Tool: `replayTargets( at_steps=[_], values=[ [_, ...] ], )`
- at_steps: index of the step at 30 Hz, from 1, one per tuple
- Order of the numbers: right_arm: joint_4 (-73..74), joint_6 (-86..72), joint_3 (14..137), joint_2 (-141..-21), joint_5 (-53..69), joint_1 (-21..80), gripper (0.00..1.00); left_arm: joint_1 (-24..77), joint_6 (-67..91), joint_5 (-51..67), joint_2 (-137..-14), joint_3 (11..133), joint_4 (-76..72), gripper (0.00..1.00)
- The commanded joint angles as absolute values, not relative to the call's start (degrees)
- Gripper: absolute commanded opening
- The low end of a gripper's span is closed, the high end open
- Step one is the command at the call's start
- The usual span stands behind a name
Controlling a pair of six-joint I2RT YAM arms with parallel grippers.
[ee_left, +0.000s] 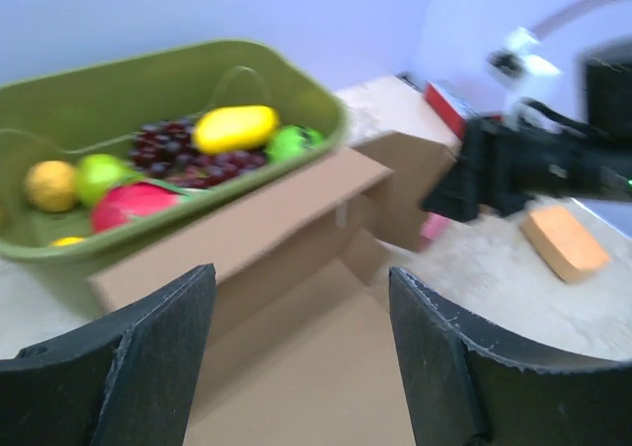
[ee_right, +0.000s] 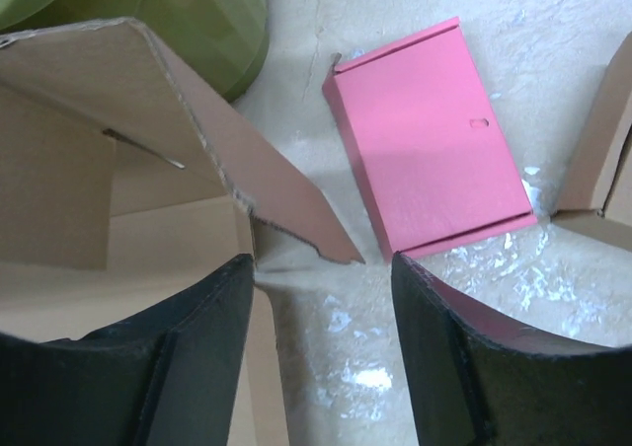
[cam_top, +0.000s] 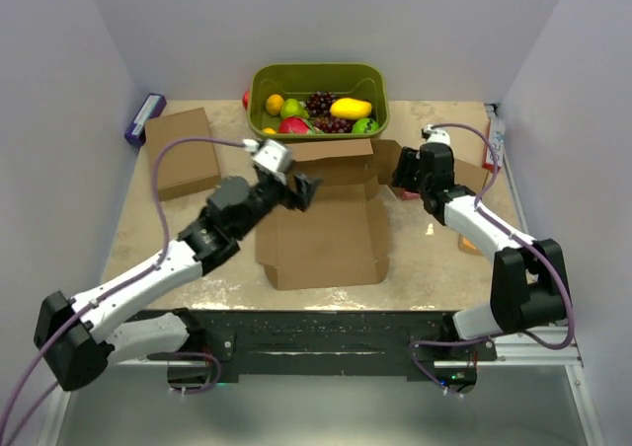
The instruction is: Fold the paper box
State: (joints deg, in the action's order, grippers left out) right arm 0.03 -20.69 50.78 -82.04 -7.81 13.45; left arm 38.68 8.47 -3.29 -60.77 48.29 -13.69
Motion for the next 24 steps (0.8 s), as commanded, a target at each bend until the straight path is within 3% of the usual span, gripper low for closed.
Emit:
replayTargets(
  at_steps=[1,14,24],
  values=[
    [-5.80,-17.67,54.67,-82.97,-8.43,13.18,0.58,54.28,7.12,-17.05,-68.97,46.41,-16.42,0.74],
    [-9.49,-14.15,54.85,-84.64,-6.59,13.18,0.39,58.71,18.72,-2.20,-101.92,51.06,-45.34,0.65],
    [-9.32,-13.71,54.93,-86.13,-6.06,13.10,0.32,58.71,19.42,2.89,-115.39,55.02,-57.91,0.64]
  ],
)
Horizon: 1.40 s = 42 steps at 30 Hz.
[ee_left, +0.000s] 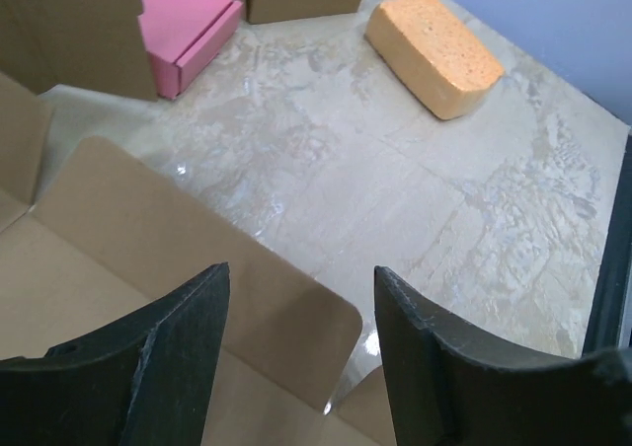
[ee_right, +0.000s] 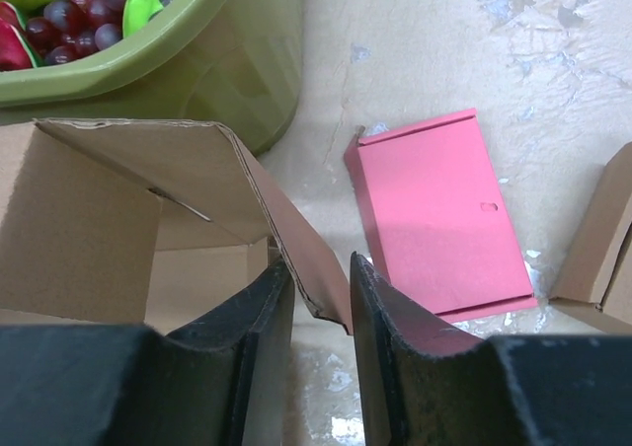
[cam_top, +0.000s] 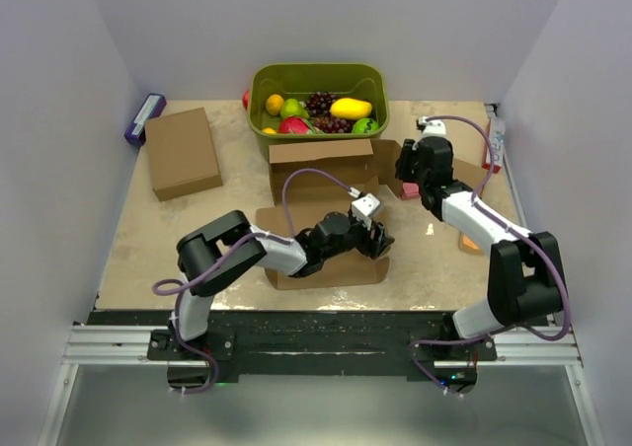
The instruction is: Fold the paper box
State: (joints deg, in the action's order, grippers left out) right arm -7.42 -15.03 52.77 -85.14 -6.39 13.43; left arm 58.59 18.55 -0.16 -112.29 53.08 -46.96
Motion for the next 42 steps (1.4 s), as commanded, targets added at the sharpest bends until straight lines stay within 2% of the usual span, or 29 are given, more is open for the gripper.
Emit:
replayTargets(
  at_steps=[1,4,7,11,16,19,27,42],
  values=[
    [-9.23,-13.71,54.93,-86.31,-6.24,13.10,0.31,58.80,18.99,3.16,-116.18,54.85,-60.27,0.64],
    [-8.97,-13.62,54.93,-86.48,-5.98,13.10,0.28,58.80,19.16,3.95,-119.26,54.49,-62.22,0.63],
    [-7.56,-13.80,55.55,-85.96,-5.71,13.18,0.21,58.80,20.30,3.43,-121.20,54.14,-59.43,0.55],
    [-7.03,-14.15,55.46,-84.82,-5.36,13.10,0.16,58.80,22.23,1.85,-122.25,49.94,-58.89,0.49],
    [-4.23,-14.76,55.72,-84.73,-4.83,13.18,0.05,58.80,24.43,1.06,-123.92,47.99,-57.84,0.43],
    [-2.11,-15.12,55.90,-83.76,-4.40,13.10,0.02,58.80,25.83,0.35,-124.98,46.85,-58.00,0.42],
    [2.80,-17.93,54.23,-79.20,-3.08,13.97,0.00,58.71,26.28,1.40,-126.91,46.06,-60.20,0.38],
    [8.26,-24.43,52.91,-78.49,-10.81,24.16,0.00,57.48,26.02,5.10,-130.69,44.12,-66.79,0.31]
  ],
)
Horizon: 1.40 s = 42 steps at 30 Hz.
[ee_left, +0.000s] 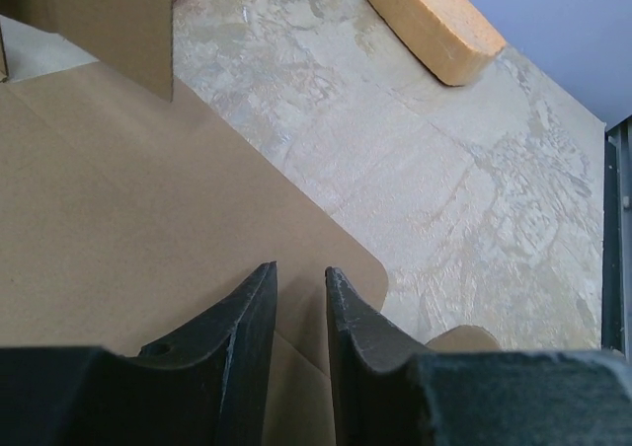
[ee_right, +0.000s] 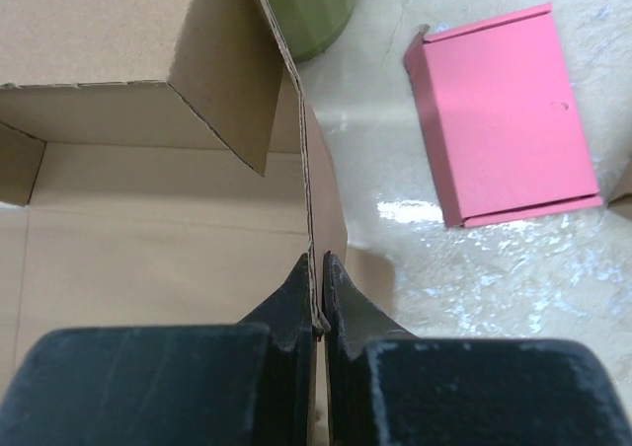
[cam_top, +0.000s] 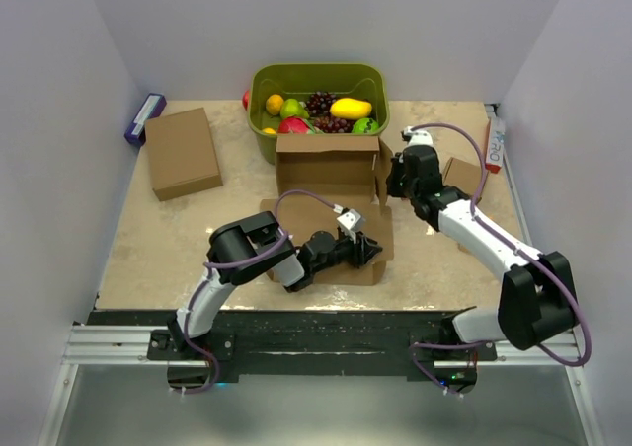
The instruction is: Fold the paper box
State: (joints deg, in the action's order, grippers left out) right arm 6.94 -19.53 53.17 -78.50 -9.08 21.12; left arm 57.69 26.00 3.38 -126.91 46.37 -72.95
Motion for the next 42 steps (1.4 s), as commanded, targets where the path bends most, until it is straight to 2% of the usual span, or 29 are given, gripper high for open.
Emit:
replayTargets(
  at_steps=[1,4,10,14,17,18,20,26,28,29,30,32,38,42],
  values=[
    [8.00,-25.56,52.91,-78.49,-11.07,24.69,0.00,57.57,26.02,5.18,-130.87,44.12,-66.80,0.31],
    [7.38,-26.98,53.09,-79.36,-13.17,26.45,0.00,57.48,25.93,5.10,-131.04,43.86,-67.06,0.31],
    [7.03,-29.61,53.09,-82.26,-11.70,27.51,0.11,56.87,26.19,4.92,-131.31,43.68,-67.41,0.31],
    [6.50,-30.50,53.08,-82.27,-9.58,27.60,0.24,56.34,26.63,4.92,-130.26,42.37,-68.46,0.31],
    [8.34,-29.97,54.66,-81.21,-8.70,27.42,0.42,55.99,26.54,5.27,-127.19,41.05,-68.30,0.34],
    [9.22,-29.45,55.36,-80.86,-8.61,27.42,0.52,55.90,25.85,5.45,-126.05,40.87,-66.72,0.36],
    [14.29,-27.52,59.57,-80.51,-8.53,27.42,0.59,55.90,24.62,5.62,-122.01,40.61,-63.39,0.38],
    [21.35,-22.50,67.32,-75.43,-8.09,27.33,0.69,55.81,20.57,7.12,-111.11,39.64,-53.19,0.59],
    [21.53,-22.24,68.11,-73.05,-10.62,27.25,0.74,55.81,19.95,6.77,-106.72,38.33,-51.16,0.69],
    [21.53,-22.24,68.12,-70.69,-12.03,26.99,0.82,55.81,19.69,6.59,-105.22,37.97,-48.63,0.73],
    [21.36,-22.24,68.29,-69.79,-12.91,26.55,0.85,55.81,19.08,6.50,-102.16,37.71,-47.47,0.77],
    [20.31,-21.89,68.64,-68.56,-12.49,23.93,0.90,55.81,18.46,6.68,-98.98,37.18,-43.10,0.80],
    [17.07,-24.17,68.03,-73.38,-0.73,9.35,0.88,54.24,16.70,6.59,-85.10,39.63,-26.50,0.84],
    [11.88,-25.57,63.20,-76.99,1.66,4.84,0.85,46.51,20.29,9.14,-73.17,43.76,-15.49,0.85]
  ],
)
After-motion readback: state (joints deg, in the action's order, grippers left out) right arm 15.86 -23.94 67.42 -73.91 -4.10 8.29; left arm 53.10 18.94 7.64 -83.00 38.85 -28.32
